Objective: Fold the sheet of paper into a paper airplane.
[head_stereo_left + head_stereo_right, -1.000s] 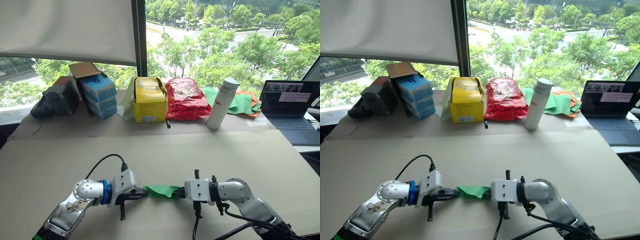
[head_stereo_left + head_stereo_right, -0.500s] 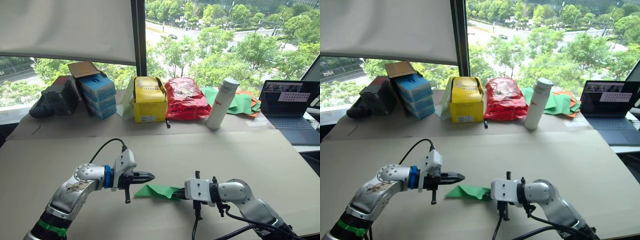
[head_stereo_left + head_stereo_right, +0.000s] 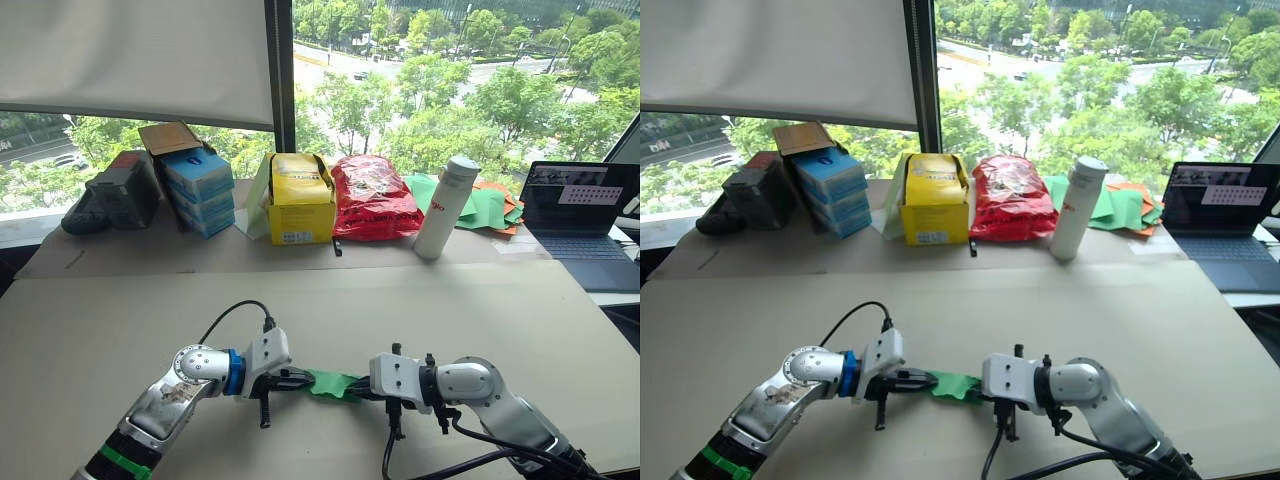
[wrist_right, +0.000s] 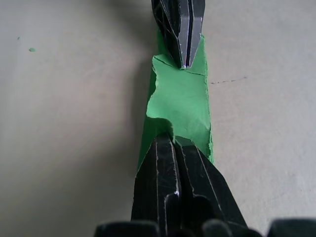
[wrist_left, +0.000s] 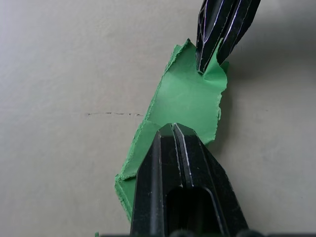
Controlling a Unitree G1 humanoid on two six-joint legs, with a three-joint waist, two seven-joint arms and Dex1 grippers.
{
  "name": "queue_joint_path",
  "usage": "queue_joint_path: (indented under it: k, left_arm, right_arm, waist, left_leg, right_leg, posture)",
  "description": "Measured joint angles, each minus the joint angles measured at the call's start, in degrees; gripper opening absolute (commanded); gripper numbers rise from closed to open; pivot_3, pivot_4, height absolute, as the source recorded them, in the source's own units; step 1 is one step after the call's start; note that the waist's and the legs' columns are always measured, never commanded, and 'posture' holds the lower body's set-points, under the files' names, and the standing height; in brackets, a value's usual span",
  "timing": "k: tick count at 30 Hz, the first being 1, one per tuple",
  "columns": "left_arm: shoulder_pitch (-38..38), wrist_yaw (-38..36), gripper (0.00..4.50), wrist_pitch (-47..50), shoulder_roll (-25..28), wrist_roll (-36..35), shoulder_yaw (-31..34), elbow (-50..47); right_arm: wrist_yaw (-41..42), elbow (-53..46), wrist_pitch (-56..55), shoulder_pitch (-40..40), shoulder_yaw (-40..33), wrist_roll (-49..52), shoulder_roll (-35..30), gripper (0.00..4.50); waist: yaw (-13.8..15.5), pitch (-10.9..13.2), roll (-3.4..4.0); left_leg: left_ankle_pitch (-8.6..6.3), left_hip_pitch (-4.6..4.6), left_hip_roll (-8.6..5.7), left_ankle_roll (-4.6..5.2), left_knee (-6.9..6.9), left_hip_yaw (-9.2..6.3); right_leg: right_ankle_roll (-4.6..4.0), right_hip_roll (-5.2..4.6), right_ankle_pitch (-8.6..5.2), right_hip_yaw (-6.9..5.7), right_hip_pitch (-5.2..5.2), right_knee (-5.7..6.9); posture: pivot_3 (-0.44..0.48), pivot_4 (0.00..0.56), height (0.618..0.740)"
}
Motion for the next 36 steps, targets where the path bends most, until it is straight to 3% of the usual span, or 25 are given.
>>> queue_joint_path:
  k: [2,9,15,25,36]
  left_arm:
    - [0.0,0.0,0.00,-0.6,-0.2,0.2,-0.2,0.3]
    - [-0.2,0.0,0.00,-1.3,-0.9,1.1,-0.4,0.7]
    - [-0.3,0.0,0.00,-1.7,-1.1,1.6,-0.4,0.8]
    - [-0.2,0.4,0.00,-1.8,-1.2,1.8,-0.3,0.8]
    - [0.2,0.8,0.00,-1.8,-1.2,2.0,-0.3,0.6]
  right_arm:
    - [0.2,-0.7,2.4,-0.5,-0.1,0.4,0.0,1.89]
    - [1.2,-7.4,24.2,-7.6,-6.5,14.9,1.7,1.89]
    - [-4.3,-5.6,31.4,-11.2,-3.5,16.0,5.8,0.03]
    - [-6.1,-1.7,30.3,-12.8,5.0,11.8,6.8,0.01]
    - [-6.6,0.4,31.4,-14.3,7.4,9.3,4.8,0.01]
  waist:
    - [0.0,0.0,0.00]
    - [0.0,0.0,0.00]
    - [0.0,0.0,0.01]
    - [0.0,0.0,0.01]
    - [0.0,0.0,-0.01]
  left_leg:
    - [0.00,0.00,0.00,0.00,0.01,0.00]
    - [-0.02,-0.05,0.02,0.03,0.07,-0.09]
    - [-0.01,-0.16,-0.01,0.01,0.08,-0.09]
    - [-0.01,-0.15,-0.02,0.03,0.11,-0.04]
    - [-0.02,0.03,-0.01,0.04,0.12,-0.04]
  right_leg:
    - [0.00,0.00,0.00,0.01,-0.01,0.01]
    - [-0.02,-0.14,0.02,0.08,-0.01,0.04]
    - [-0.03,-0.13,0.01,0.07,-0.09,0.06]
    - [-0.01,-0.02,0.02,-0.11,-0.09,0.08]
    - [-0.01,-0.03,0.02,-0.10,0.07,0.10]
  posture:
    - [0.000,0.150,0.740]
    - [0.000,0.150,0.740]
    - [0.000,0.150,0.740]
    - [0.000,0.150,0.740]
    - [0.000,0.150,0.740]
